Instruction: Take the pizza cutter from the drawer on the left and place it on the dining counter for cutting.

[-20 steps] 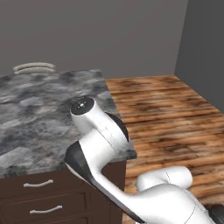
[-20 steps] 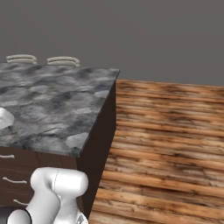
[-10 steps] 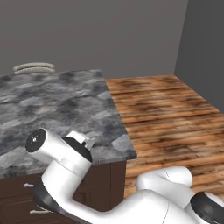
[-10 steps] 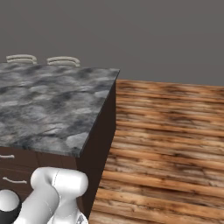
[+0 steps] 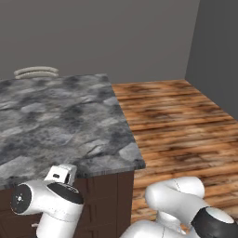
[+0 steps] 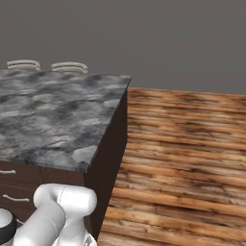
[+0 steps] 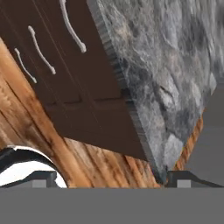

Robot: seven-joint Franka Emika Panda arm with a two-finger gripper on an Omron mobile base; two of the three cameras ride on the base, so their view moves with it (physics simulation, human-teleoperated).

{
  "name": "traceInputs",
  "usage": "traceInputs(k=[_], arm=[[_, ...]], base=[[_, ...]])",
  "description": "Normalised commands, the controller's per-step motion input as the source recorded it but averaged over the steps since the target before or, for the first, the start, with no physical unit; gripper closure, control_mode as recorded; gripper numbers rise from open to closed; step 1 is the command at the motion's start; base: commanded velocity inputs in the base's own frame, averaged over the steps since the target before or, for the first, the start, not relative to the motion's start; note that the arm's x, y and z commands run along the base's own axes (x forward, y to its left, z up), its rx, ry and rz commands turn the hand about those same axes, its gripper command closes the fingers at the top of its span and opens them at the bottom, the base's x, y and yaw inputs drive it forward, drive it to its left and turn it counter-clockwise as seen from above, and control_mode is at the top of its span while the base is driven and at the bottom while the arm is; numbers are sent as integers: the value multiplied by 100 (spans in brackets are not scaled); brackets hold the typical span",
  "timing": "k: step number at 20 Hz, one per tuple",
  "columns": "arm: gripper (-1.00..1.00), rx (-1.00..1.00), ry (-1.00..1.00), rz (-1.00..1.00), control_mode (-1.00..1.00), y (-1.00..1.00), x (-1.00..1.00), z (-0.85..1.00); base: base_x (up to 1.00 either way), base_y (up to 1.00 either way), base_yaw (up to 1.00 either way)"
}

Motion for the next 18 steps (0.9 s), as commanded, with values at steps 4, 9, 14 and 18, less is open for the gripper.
traceInputs(k=[4,9,14,18], arm=[[-100,-1,-28,27,-100,4,0,-77],[-100,2,-38,16,-100,0,0,-59],[-100,1,-13,9,-100,19,4,-35],[-100,-2,-7,14,-100,28,20,-28]], base=[[0,0,0],[0,0,0],[0,0,0],[0,0,0]])
